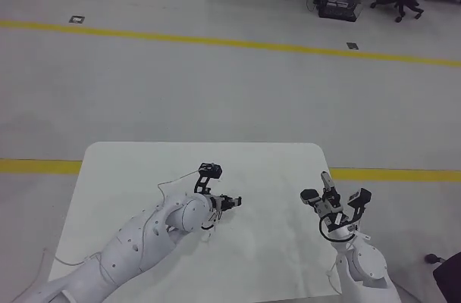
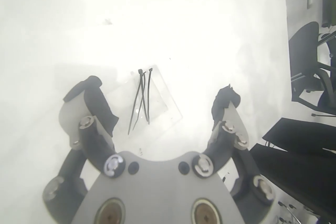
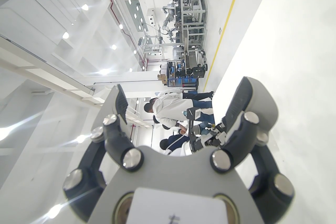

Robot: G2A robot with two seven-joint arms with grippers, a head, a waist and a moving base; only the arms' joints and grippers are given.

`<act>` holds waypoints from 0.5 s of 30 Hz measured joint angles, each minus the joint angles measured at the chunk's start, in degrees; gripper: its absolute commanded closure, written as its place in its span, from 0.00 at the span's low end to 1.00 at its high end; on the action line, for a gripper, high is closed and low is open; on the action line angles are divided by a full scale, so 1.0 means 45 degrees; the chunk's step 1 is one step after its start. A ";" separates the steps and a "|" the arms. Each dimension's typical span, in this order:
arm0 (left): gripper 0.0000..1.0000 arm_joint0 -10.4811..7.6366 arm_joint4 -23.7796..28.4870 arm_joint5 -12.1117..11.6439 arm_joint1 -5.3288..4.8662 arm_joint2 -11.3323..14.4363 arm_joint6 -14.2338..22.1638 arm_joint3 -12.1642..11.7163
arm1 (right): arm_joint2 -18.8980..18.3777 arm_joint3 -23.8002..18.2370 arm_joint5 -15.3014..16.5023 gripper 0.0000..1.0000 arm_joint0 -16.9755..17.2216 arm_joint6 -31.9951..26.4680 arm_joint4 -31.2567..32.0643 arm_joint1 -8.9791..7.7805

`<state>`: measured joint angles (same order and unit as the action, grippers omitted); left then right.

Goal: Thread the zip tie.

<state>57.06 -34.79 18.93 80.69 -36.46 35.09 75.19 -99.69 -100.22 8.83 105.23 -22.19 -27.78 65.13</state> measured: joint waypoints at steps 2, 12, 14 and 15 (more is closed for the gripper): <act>0.00 -0.0008 -0.0079 -0.0107 -0.0005 0.0023 0.0078 0.0120 | 0.0000 0.0000 0.0000 0.00 0.0000 0.0000 0.0000 0.0000; 0.00 -0.0385 -0.0416 0.0125 0.0029 -0.0150 0.1799 0.0264 | 0.0000 0.0000 0.0000 0.00 0.0000 0.0000 0.0000 0.0000; 0.00 -0.0480 -0.0971 0.0123 0.0132 -0.0141 0.1991 0.0056 | 0.0000 0.0000 0.0000 0.00 0.0000 0.0000 0.0000 0.0000; 0.00 -0.0495 -0.1183 0.0123 0.0160 -0.0128 0.2008 0.0020 | 0.0000 0.0000 0.0000 0.00 0.0000 0.0000 0.0000 0.0000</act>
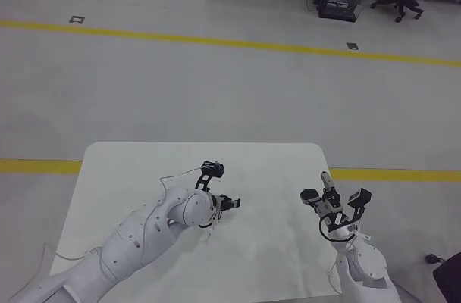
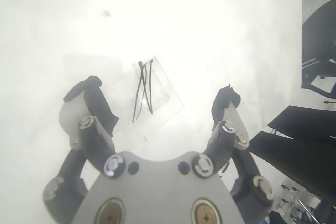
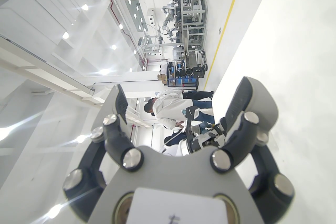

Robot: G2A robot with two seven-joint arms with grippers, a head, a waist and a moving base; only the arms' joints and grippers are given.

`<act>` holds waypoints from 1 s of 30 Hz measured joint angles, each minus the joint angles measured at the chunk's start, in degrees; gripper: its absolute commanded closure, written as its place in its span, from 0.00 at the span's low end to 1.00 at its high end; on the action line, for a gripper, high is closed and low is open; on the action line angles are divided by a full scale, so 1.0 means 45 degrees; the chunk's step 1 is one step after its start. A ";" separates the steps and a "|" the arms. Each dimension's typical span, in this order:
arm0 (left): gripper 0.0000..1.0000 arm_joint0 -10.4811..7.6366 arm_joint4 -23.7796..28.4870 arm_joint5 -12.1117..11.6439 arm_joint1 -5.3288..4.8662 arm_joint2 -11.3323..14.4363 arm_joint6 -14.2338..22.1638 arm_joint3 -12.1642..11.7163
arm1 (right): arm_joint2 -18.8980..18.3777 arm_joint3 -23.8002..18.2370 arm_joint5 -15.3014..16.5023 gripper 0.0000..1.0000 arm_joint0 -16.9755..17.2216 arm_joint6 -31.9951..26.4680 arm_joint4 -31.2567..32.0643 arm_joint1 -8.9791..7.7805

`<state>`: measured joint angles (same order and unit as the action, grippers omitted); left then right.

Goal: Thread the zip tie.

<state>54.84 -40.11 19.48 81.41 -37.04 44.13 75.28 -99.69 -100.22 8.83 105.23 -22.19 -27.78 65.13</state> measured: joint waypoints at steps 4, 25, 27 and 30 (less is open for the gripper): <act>0.00 -0.0001 0.0002 0.0000 0.0005 0.0009 -0.0010 -0.0001 | 0.0000 0.0000 0.0000 0.00 0.0000 0.0000 0.0000 0.0000; 0.00 -0.0021 0.1288 0.0000 0.0024 -0.0486 0.1109 0.0586 | 0.0000 0.0000 0.0000 0.00 0.0000 0.0000 0.0000 0.0000; 0.00 -0.0020 0.1287 0.0000 0.0024 -0.0486 0.1104 0.0583 | 0.0000 0.0000 0.0000 0.00 0.0000 0.0000 0.0000 0.0000; 0.00 -0.0019 0.1290 0.0000 0.0024 -0.0486 0.1104 0.0582 | 0.0000 0.0000 0.0000 0.00 0.0000 0.0000 0.0000 0.0000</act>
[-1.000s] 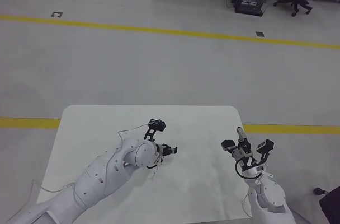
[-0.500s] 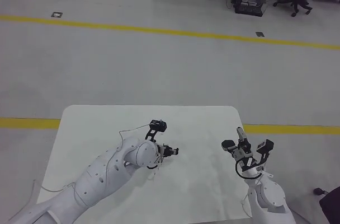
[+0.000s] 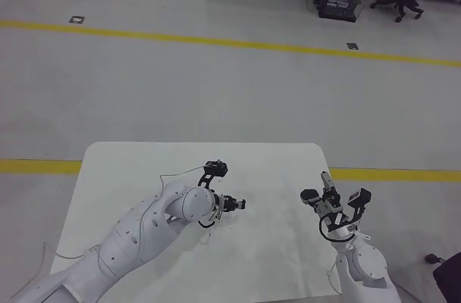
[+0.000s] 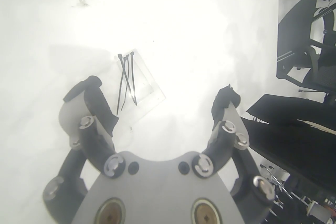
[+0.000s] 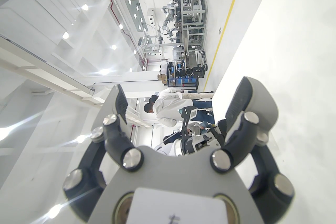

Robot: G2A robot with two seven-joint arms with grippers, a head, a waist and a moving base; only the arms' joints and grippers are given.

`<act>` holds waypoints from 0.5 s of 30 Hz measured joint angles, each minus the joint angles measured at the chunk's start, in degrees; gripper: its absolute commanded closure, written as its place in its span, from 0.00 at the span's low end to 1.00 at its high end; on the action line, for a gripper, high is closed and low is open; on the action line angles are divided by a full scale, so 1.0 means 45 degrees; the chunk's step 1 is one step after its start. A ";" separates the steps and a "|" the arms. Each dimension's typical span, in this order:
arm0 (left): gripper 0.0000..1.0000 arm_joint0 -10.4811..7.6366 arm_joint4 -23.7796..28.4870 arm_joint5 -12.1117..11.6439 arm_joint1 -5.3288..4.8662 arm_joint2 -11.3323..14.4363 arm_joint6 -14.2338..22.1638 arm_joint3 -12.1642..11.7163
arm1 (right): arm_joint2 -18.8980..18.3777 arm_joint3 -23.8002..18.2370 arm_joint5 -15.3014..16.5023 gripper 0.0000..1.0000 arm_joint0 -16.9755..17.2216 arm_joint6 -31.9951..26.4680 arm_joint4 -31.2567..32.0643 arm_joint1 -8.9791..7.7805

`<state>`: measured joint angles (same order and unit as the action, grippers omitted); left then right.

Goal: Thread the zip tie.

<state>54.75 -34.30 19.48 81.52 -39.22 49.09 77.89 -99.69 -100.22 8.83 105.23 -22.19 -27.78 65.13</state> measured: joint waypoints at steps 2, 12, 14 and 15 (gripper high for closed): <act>0.00 0.0016 -0.0003 -0.0001 -0.0001 0.0003 -0.0018 -0.0018 | 0.0000 0.0000 0.0000 0.00 0.0000 0.0000 0.0000 0.0000; 0.00 0.0282 -0.0662 0.0000 0.0093 0.0045 -0.0098 0.0008 | 0.0000 0.0000 0.0000 0.00 0.0000 0.0000 0.0000 0.0000; 0.00 0.0317 -0.0835 0.0000 0.0157 0.0020 -0.0019 0.0111 | 0.0000 0.0000 0.0000 0.00 0.0000 0.0000 0.0000 0.0000; 0.00 0.0323 -0.0964 0.0000 0.0188 0.0012 0.0035 0.0123 | 0.0000 0.0000 0.0000 0.00 0.0000 0.0000 0.0000 0.0000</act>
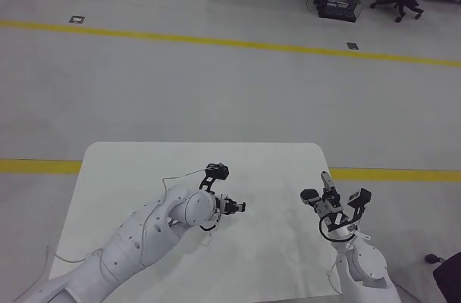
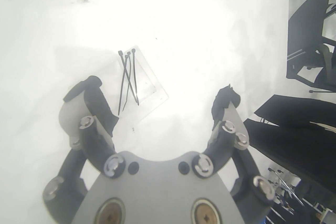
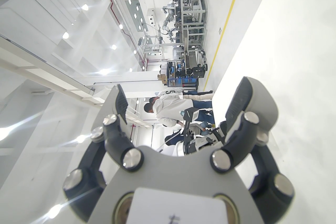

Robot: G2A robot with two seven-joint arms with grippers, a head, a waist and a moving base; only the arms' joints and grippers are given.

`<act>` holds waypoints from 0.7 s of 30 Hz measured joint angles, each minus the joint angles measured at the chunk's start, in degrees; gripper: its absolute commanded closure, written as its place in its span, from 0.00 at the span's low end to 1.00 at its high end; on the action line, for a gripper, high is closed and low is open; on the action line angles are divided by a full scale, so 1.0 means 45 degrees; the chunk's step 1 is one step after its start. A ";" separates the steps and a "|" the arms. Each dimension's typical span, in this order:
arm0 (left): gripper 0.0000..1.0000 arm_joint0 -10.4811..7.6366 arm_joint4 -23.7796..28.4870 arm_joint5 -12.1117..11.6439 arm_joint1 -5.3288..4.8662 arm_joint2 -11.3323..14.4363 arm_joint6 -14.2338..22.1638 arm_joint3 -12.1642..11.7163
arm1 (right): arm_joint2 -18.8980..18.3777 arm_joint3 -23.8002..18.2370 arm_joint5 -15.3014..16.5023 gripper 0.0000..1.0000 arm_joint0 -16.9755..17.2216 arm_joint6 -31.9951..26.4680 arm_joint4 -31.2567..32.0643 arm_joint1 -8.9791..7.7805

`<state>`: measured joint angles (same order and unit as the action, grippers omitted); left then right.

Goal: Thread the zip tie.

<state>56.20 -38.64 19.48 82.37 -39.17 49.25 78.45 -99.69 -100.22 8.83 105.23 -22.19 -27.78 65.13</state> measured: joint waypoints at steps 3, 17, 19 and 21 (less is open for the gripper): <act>0.00 -0.0002 -0.0706 0.0000 0.0148 -0.0074 0.0258 -0.0137 | 0.0000 0.0000 0.0000 0.00 0.0000 0.0000 0.0000 0.0000; 0.00 0.0022 -0.1718 -0.0004 0.0373 -0.0120 0.0498 -0.0295 | 0.0000 0.0000 0.0000 0.00 0.0000 0.0000 0.0000 0.0000; 0.00 0.0061 -0.1716 -0.0006 0.0399 -0.0075 0.0378 -0.0172 | 0.0000 0.0000 0.0000 0.00 0.0000 0.0000 0.0000 0.0000; 0.00 0.0062 -0.1778 -0.0001 0.0433 -0.0158 0.0431 -0.0180 | 0.0000 0.0000 0.0000 0.00 0.0000 0.0000 0.0000 0.0000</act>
<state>56.48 -46.65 19.48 84.32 -39.88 51.19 77.64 -99.69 -100.22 8.83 105.23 -22.19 -27.78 65.13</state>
